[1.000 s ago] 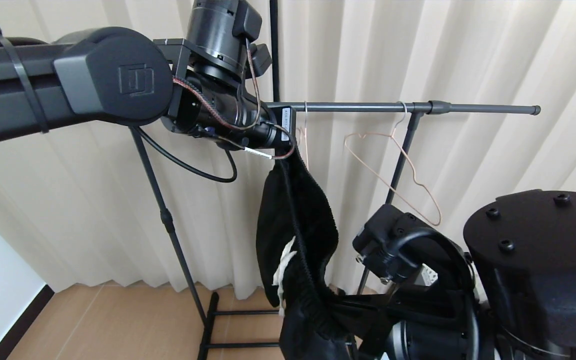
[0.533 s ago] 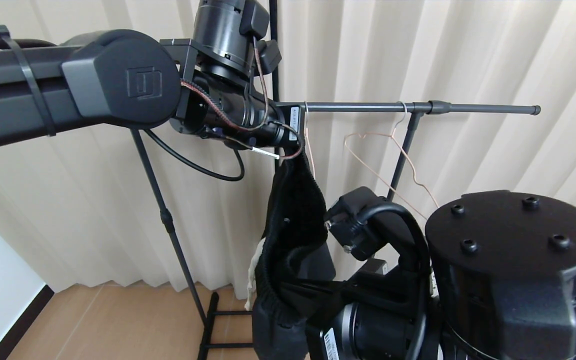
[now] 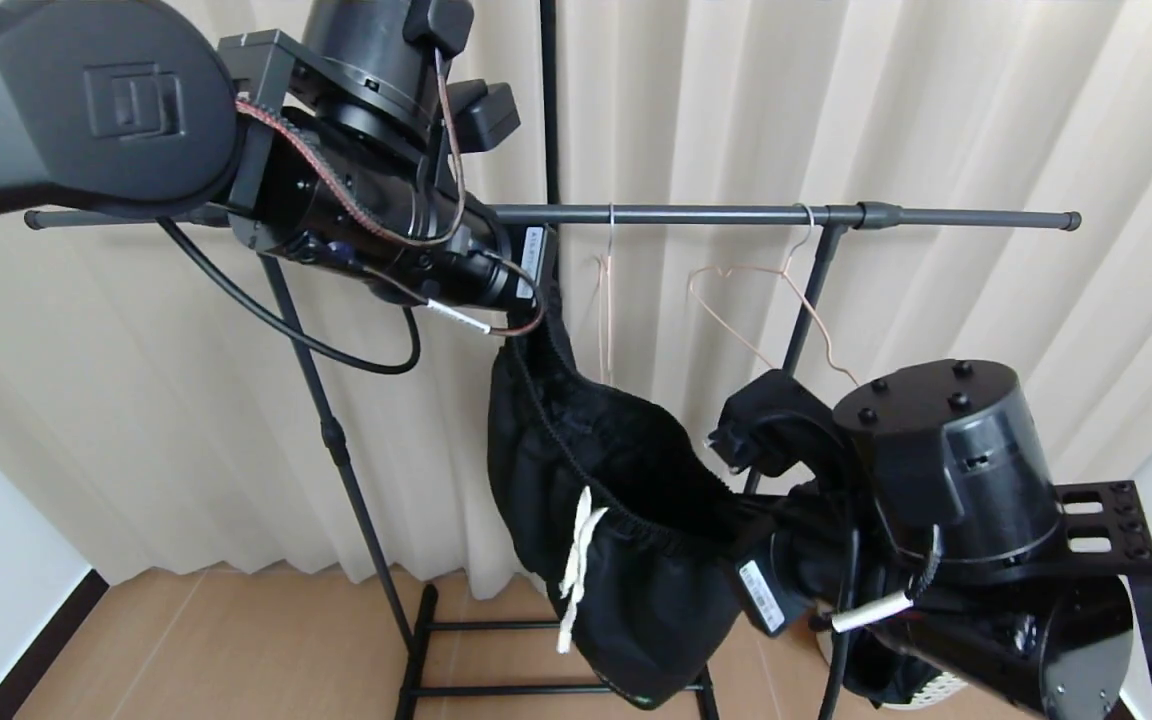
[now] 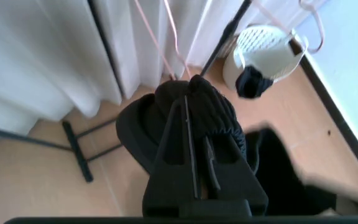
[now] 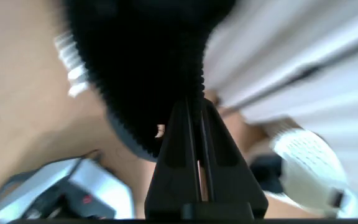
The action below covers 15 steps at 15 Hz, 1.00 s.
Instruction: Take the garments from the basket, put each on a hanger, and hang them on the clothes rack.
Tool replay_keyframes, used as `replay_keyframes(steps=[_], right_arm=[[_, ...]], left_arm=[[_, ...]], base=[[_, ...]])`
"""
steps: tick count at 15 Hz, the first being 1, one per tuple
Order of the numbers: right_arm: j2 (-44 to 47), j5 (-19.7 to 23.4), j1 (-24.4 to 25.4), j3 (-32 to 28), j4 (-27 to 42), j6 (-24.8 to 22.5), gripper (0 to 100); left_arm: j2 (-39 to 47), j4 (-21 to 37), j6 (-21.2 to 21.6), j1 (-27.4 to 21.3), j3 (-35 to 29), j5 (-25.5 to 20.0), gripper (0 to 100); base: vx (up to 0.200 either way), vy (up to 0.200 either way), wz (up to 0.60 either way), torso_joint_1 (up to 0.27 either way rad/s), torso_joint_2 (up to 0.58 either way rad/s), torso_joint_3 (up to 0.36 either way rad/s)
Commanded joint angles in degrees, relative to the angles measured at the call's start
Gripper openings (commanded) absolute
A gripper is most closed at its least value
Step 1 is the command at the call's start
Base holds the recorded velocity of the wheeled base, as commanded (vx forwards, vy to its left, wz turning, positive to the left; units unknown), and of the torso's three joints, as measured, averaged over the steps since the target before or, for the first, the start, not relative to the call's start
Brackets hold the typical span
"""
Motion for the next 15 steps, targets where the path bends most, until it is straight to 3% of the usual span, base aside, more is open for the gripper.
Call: replay_keyframes(steps=[1,5,8,11,15], right_arm=[[1.34,-0.64,-5.64,-1.98,-0.52,-0.47,0],[4.33,-0.64,-10.74,-9.27,-0.52,-2.93,0],[7.76,-1.43,-10.83,-16.65,-0.69,-3.54,0],[13.21,-1.52,-9.69,-23.42,-5.09,-3.90,0],[19.27,-1.61,-7.31,-28.43,-10.27,-5.13,0]], left_arm=[[-6.57,0.43,0.56,1.05,10.23,0.09,0],[-11.41,-0.54,0.38,0.53,22.88,0.26,0],[-14.13,-9.68,-1.99,-3.60,36.51,1.05,0],[-14.57,-14.25,-8.93,-9.58,45.21,1.14,0],[-14.22,-19.52,-17.90,-16.52,46.35,0.88,0]], base=[[0.000,0.000,0.00,0.000,0.00,0.000],[0.000,0.000,0.00,0.000,0.00,0.000],[0.000,0.000,0.00,0.000,0.00,0.000],[0.000,0.000,0.00,0.000,0.00,0.000],[0.000,0.000,0.00,0.000,0.00,0.000]])
